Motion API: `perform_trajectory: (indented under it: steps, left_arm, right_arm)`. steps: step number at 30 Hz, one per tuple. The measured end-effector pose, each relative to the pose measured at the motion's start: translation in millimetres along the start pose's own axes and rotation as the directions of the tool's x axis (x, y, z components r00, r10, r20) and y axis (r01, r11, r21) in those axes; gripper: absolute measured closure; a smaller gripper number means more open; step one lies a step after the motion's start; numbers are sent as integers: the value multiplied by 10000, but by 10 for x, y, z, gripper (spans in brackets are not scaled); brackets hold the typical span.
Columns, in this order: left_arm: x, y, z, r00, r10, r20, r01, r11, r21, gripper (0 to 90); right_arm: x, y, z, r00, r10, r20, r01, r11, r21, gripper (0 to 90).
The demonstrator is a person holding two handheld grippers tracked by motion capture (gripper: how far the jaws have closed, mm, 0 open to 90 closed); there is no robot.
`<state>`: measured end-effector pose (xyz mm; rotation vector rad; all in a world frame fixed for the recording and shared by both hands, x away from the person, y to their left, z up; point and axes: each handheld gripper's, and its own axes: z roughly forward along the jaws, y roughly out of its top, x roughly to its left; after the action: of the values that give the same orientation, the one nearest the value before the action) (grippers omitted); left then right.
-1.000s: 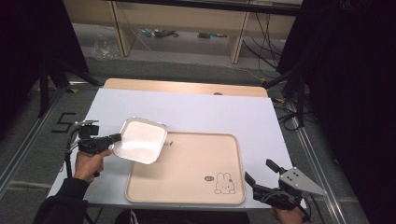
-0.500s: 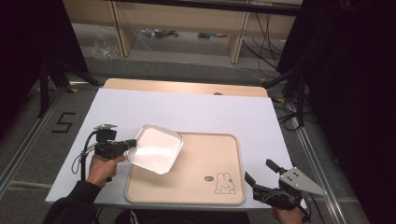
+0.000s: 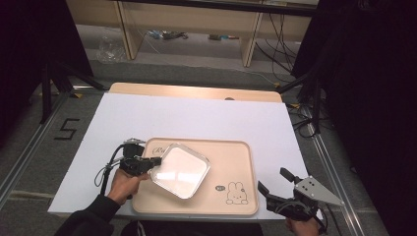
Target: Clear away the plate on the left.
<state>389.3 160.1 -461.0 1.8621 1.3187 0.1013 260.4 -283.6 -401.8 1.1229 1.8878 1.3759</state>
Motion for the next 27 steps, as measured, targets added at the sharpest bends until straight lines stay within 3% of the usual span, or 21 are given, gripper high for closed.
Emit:
perform_trajectory:
  steps: [14,18,19,24,26,27]
  left_arm:
    - [-169,-87,181,9998,206,80,-210,9984,529,883]
    - [-215,-101,218,9986,474,249,-491,9959,753,882]
    - [-230,-114,240,9993,326,169,-337,9971,686,880]
    - [-234,-140,256,9988,310,370,-339,9961,816,870]
    - [-241,-157,258,9978,392,535,-437,9954,857,841]
    - [-227,-159,281,9947,797,657,-846,9935,761,822]
  right_arm:
    - [1,-6,14,10000,7,-36,-7,9999,-150,152]
    - [0,-8,18,10000,-16,-33,15,9999,-172,152]
    - [0,-8,18,10000,-12,-34,12,9999,-169,152]
    - [-2,-1,0,10000,-24,-10,24,10000,-35,152]
    - [-5,-1,-1,9999,-117,57,118,9999,-45,152]
    - [-2,0,-2,10000,-58,34,58,10000,-26,152]
